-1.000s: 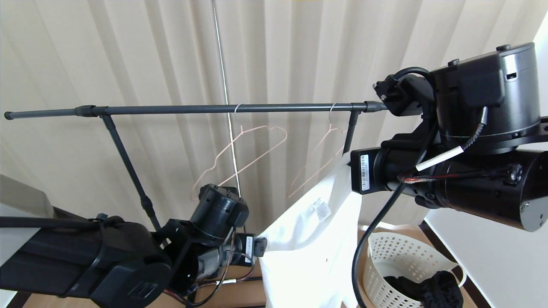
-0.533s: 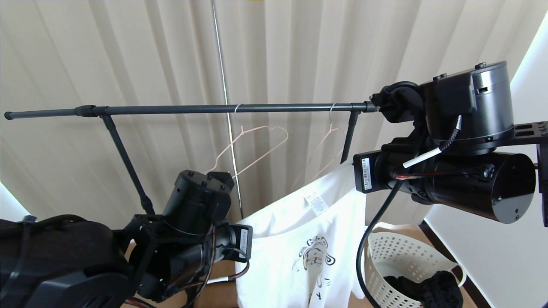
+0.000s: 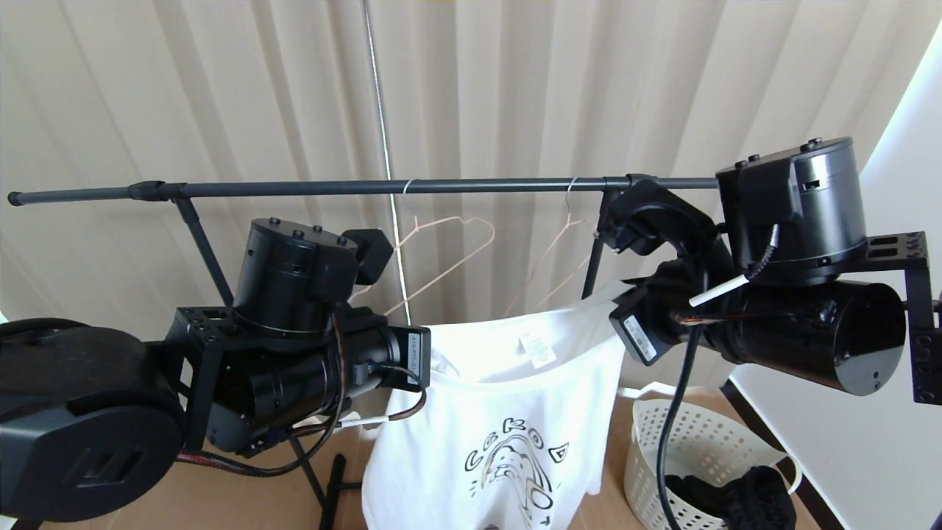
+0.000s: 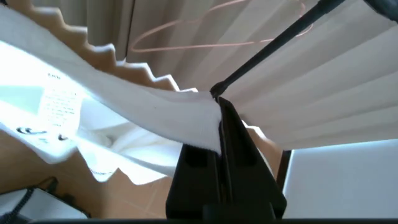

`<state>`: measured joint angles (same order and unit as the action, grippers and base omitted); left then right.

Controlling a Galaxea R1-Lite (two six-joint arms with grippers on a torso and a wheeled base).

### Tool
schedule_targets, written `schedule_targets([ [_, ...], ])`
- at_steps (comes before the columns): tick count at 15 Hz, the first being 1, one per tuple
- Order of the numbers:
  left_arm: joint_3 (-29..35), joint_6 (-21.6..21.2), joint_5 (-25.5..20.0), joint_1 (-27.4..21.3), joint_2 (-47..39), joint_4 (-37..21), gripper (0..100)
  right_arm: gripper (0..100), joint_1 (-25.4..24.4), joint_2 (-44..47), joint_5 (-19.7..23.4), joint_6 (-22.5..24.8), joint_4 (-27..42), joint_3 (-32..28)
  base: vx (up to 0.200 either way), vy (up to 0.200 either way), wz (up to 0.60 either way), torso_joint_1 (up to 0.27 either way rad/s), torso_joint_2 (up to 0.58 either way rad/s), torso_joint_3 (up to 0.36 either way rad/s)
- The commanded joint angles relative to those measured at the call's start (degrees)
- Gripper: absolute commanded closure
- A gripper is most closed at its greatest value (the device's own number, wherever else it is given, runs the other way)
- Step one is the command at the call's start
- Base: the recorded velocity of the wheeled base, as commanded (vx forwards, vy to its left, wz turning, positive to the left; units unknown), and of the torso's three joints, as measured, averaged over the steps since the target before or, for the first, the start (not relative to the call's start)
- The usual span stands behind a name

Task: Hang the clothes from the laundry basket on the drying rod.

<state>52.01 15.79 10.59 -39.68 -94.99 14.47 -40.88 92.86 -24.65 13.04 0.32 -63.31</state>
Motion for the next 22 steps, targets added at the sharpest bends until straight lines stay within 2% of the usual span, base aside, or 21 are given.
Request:
schedule_targets([
  [1,1.0,-0.8,0.0,0.5,0.4,0.1,100,100,0.0,0.0,0.1,1.2,0.9,-1.5,0.000,0.000,0.00,0.000,0.00,0.000],
  [2,2.0,-2.7,0.0,1.4,0.3,0.1,100,100,0.0,0.0,1.3,2.0,3.9,-2.8,0.000,0.000,0.00,0.000,0.00,0.000],
  [4,4.6,-3.1,-0.1,2.3,-0.1,0.1,100,100,0.0,0.0,5.2,2.0,9.4,-5.3,0.000,0.000,0.00,0.000,0.00,0.000],
  [7,10.0,-5.1,-0.7,3.9,-2.9,0.0,100,100,0.0,0.4,5.6,1.6,17.7,-11.2,0.000,0.000,0.00,0.000,0.00,0.000],
  [9,13.8,-6.4,-3.8,5.0,-4.9,0.0,100,100,0.0,0.2,6.2,1.6,23.3,-14.0,0.000,0.000,0.00,0.000,0.00,0.000],
  [11,17.0,-7.2,-4.7,5.5,-7.4,0.1,100,100,-0.3,0.0,7.8,1.0,26.2,-14.0,0.000,0.000,0.00,0.000,0.00,0.000],
  [13,21.1,-7.3,-5.2,5.7,-10.4,0.1,100,100,-2.5,-0.4,11.6,-3.1,27.8,-13.2,0.000,0.000,0.00,0.000,0.00,0.000],
  [17,26.3,-7.8,-9.3,5.8,-12.8,0.0,100,100,-7.1,-0.9,12.0,-7.9,29.5,-11.9,0.000,0.000,0.00,0.000,0.00,0.000],
  [19,27.5,-7.8,-9.9,5.8,-13.2,0.0,100,100,-8.9,-0.7,12.0,-10.1,29.3,-12.0,0.000,0.000,0.00,0.000,0.00,0.000],
  [20,29.0,-7.7,-13.0,5.8,-13.8,0.1,100,100,-12.1,0.2,12.0,-13.8,29.0,-12.4,0.000,0.000,0.00,0.000,0.00,0.000],
  [22,30.8,-7.7,-16.9,6.0,-14.2,0.1,100,100,-14.9,1.8,11.9,-17.2,28.9,-14.0,0.000,0.000,0.00,0.000,0.00,0.000],
])
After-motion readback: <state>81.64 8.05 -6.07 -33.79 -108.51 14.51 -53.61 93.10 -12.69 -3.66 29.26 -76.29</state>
